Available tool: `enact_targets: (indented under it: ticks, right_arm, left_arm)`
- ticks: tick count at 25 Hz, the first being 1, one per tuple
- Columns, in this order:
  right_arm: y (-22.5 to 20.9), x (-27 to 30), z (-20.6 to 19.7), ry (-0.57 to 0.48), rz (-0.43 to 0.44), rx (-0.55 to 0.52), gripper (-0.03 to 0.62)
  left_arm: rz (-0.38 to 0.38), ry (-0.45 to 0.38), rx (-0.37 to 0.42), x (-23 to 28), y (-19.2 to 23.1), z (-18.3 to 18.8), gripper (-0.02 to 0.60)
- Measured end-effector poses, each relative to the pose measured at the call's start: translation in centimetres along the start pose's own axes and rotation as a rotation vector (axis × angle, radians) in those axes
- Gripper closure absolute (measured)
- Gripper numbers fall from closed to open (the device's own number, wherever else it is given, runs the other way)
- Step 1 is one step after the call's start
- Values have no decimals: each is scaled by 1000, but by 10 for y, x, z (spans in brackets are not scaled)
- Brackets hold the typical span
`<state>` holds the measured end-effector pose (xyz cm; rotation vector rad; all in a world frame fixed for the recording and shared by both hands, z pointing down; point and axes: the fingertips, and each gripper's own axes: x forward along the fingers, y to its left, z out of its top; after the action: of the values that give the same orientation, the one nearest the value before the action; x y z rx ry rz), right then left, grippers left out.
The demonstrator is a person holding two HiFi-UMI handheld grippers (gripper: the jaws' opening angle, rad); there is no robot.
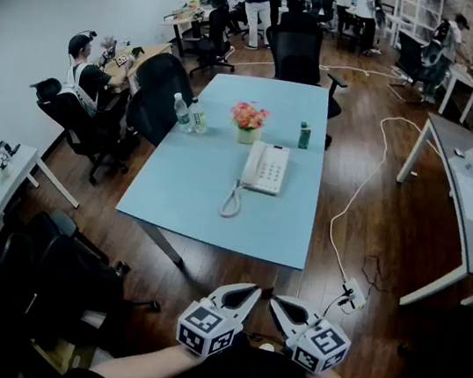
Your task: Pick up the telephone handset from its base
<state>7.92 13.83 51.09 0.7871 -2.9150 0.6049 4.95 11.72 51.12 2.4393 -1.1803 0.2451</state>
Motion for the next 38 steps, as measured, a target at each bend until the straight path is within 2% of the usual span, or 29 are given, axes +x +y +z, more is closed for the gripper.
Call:
enact_targets:
  ticks: [8, 15, 24, 30, 34, 38]
  right_arm:
    - [-14, 18, 1, 10, -12, 13, 576]
    - [-35, 48, 13, 26, -26, 13, 576]
    - [-89, 107, 46, 23, -93, -10, 576]
    - [-117, 147, 77, 11, -153, 3, 576]
    - [-136, 172, 91, -17, -201, 25, 576]
    - [-156, 197, 103, -52, -248, 31, 576]
  left_arm:
    - [-9, 13, -3, 11, 19, 4, 581]
    - [-10, 15, -19, 27, 54, 16, 581]
    - [-24, 3, -35, 73, 134, 59, 581]
    - [-61, 18, -35, 98, 181, 97, 581]
    - [-90, 43, -21, 112, 213, 106, 581]
    - [-81, 51, -12, 131, 254, 113, 581]
